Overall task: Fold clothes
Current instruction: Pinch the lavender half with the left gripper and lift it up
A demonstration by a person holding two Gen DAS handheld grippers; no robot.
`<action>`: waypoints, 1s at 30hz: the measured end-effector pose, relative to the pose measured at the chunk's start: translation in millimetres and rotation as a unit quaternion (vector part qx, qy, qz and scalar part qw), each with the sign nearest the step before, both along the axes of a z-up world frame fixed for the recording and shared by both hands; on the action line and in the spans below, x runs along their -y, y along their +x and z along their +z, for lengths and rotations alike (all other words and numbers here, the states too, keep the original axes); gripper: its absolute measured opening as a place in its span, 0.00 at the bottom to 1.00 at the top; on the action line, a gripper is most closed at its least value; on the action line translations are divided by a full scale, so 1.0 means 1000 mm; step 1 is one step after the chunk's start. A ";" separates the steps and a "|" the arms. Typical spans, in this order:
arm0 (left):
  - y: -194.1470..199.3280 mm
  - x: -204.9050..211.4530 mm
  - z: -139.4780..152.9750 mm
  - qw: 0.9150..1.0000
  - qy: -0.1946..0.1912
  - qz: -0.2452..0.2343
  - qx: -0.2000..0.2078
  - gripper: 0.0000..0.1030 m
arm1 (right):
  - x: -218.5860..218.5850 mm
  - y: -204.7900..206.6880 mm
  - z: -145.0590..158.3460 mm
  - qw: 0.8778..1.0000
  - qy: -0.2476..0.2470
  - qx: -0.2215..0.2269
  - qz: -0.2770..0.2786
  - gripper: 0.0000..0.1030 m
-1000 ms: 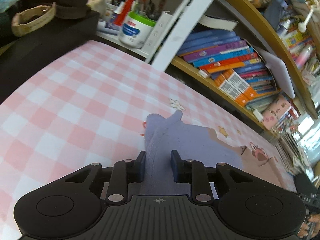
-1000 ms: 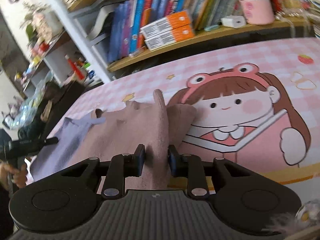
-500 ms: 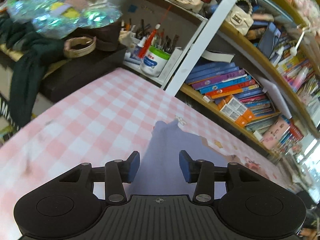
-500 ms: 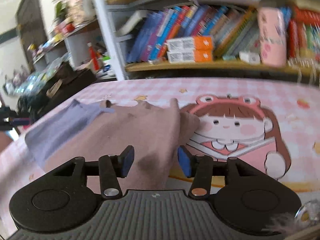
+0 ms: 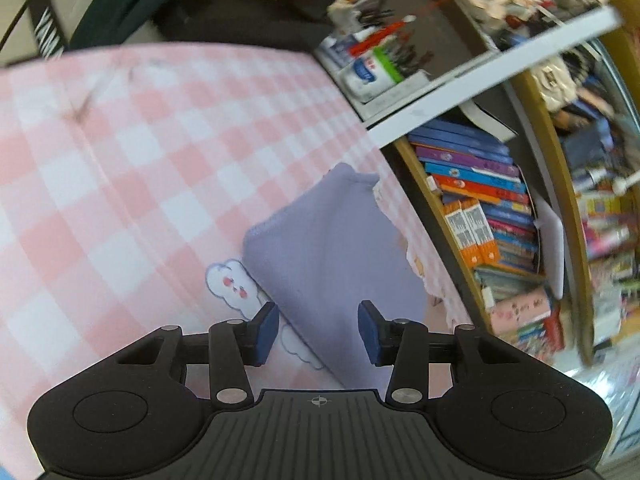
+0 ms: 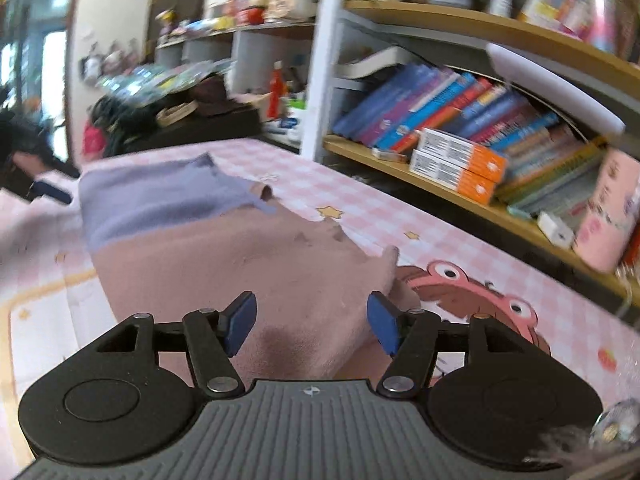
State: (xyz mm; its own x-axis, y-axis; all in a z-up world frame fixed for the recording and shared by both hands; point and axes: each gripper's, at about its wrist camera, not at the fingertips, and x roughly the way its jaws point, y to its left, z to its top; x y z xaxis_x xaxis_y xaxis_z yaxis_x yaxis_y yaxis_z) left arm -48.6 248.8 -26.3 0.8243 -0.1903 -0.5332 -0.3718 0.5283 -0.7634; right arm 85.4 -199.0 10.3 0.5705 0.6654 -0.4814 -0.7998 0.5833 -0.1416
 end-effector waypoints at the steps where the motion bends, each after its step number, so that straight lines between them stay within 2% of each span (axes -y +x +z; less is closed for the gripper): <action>1: 0.003 0.001 -0.002 1.000 -0.006 0.006 -0.003 0.41 | 0.001 0.001 -0.001 1.000 -0.004 0.001 0.009 0.58; 9: 0.007 0.009 -0.006 0.997 -0.027 0.067 -0.028 0.43 | 0.013 0.011 -0.006 0.997 -0.006 -0.008 0.079 0.60; 13: 0.004 0.010 -0.010 0.992 -0.061 0.112 -0.026 0.44 | 0.016 0.017 -0.013 0.996 -0.005 -0.029 0.081 0.60; 16: 0.006 0.012 -0.011 0.988 -0.067 0.135 -0.030 0.44 | 0.019 0.019 -0.018 0.996 0.006 -0.042 0.077 0.60; 18: 0.010 0.016 -0.009 0.988 -0.052 0.143 -0.033 0.42 | 0.019 0.019 -0.018 0.996 0.006 -0.044 0.076 0.60; 20: 0.012 0.021 -0.006 0.988 -0.029 0.150 -0.036 0.36 | 0.019 0.019 -0.019 0.996 0.005 -0.043 0.076 0.60; 22: 0.016 0.030 0.001 0.988 0.011 0.149 -0.047 0.17 | 0.018 0.018 -0.019 0.996 0.005 -0.043 0.075 0.61; 24: 0.019 0.047 0.019 0.989 0.075 0.130 -0.013 0.16 | 0.018 0.018 -0.019 0.996 0.004 -0.042 0.074 0.61; 26: 0.020 0.065 0.040 0.987 0.130 0.087 0.043 0.16 | 0.018 0.017 -0.018 0.996 0.003 -0.041 0.073 0.61; 29: 0.026 0.075 0.047 0.984 0.164 0.050 0.052 0.21 | 0.018 0.017 -0.018 0.996 0.003 -0.041 0.073 0.61; 30: 0.027 0.070 0.041 0.986 0.150 0.060 0.035 0.22 | 0.018 0.017 -0.018 0.996 0.003 -0.041 0.073 0.61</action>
